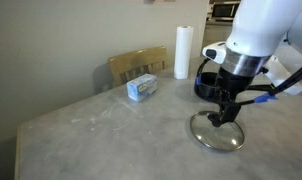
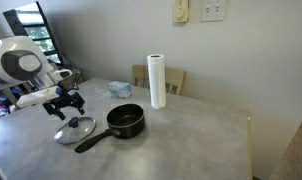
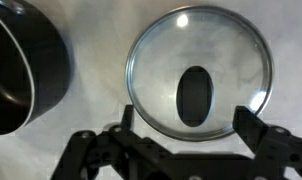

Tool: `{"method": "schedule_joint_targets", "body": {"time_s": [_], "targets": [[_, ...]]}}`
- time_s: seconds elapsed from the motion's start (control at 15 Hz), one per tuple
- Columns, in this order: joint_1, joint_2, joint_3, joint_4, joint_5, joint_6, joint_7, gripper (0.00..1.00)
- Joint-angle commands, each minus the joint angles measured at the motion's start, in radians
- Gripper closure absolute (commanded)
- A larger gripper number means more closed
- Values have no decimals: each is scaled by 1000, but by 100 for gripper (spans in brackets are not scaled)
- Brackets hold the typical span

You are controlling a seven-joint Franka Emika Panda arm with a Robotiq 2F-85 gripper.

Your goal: Remove the glass lid from the black pot and put it on the table

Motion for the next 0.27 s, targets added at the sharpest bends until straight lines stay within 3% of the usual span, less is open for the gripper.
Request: {"method": "schedule_joint_targets", "body": {"time_s": [0.0,0.07,0.13,0.2], "targets": [[-81,-138,69,-3,46,-161,-110,0],[-104,-156,94,7,101,-201,-176,0],[-95,-103,88,9,39,-135,-81,0],[-109,-132,101,11,68,-167,-122,0]]}}
